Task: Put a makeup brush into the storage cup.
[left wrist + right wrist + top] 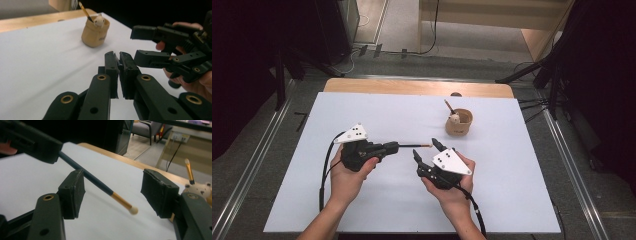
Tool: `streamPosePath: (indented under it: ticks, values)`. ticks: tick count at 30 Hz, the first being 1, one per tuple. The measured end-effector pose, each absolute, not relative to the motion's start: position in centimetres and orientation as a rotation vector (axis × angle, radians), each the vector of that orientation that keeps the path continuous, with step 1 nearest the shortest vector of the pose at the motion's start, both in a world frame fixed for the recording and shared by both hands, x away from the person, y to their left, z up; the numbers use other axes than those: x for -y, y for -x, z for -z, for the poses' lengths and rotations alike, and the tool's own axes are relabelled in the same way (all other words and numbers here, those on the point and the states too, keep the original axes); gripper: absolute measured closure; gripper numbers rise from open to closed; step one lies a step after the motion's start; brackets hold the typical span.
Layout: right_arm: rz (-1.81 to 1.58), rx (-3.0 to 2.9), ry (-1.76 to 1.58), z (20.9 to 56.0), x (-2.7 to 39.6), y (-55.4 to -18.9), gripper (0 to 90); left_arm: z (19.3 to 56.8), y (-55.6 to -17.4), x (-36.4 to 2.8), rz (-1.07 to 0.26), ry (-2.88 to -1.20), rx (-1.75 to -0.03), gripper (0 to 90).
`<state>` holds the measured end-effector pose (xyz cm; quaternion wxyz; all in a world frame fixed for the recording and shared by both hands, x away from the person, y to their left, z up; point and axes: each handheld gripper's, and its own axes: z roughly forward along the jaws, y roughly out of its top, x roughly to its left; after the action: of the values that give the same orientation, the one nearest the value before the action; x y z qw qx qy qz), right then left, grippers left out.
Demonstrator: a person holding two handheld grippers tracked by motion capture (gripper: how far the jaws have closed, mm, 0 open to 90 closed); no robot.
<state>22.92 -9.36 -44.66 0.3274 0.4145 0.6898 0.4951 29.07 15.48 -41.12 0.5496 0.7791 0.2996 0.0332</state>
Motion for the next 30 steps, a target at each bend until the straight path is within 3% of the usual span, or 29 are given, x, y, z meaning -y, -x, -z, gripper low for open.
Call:
streamPosePath:
  ticks: [17, 30]
  values:
    - [-1.748, -1.605, -1.603, 45.3, 10.4, -23.1, 18.9, 42.4, -28.0, -15.3, -0.181, -1.649, -0.589, 86.7]
    - [-1.824, -1.527, -1.705, 45.5, 11.0, -23.5, 19.2, 44.1, -27.5, -14.1, -0.165, -1.613, -0.550, 86.6]
